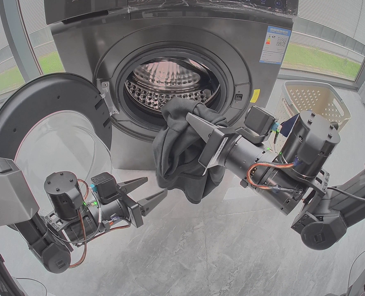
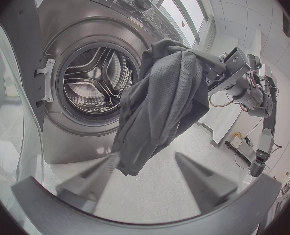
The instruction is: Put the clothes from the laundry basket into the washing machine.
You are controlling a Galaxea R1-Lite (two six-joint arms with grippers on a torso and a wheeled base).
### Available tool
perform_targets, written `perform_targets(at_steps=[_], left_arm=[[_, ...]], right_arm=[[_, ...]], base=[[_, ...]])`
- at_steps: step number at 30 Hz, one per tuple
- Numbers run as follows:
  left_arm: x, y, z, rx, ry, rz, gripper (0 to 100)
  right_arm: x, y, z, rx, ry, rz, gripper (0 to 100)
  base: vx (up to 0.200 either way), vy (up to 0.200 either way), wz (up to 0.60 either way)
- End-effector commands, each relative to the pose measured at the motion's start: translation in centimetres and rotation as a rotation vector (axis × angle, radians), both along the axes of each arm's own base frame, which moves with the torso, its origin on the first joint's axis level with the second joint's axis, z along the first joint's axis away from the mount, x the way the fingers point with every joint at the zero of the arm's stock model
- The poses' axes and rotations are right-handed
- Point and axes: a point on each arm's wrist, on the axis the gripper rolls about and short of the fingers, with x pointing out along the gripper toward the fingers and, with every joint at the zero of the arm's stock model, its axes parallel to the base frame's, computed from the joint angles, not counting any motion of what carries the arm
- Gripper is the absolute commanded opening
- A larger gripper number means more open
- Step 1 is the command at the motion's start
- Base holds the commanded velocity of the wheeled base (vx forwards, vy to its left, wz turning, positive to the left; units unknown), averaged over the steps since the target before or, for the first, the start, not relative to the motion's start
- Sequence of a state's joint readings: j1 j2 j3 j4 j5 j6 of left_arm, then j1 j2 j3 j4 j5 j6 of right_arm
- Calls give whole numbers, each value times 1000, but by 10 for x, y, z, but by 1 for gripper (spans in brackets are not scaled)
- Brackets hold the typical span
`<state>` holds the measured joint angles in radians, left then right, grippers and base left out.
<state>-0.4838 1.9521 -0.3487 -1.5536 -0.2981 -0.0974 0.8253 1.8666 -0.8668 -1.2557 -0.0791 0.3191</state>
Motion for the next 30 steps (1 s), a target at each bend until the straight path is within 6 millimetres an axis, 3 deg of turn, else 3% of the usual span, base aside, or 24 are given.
perform_targets(at_steps=[1, 9, 17, 30], left_arm=[[5, -2, -8, 9, 21, 6, 100], [28, -13, -25, 29, 23, 15, 100], [54, -20, -23, -1, -37, 33, 100], [70, -27, -27, -14, -56, 96, 100]], right_arm=[[0, 0, 0, 1, -1, 2, 0], [-3, 2, 2, 2, -4, 11, 0], [-3, 3, 2, 3, -6, 13, 0], [-5, 4, 1, 1, -3, 19, 0]], base=[[0, 0, 0], [0, 0, 0], [0, 0, 0], [0, 0, 0]])
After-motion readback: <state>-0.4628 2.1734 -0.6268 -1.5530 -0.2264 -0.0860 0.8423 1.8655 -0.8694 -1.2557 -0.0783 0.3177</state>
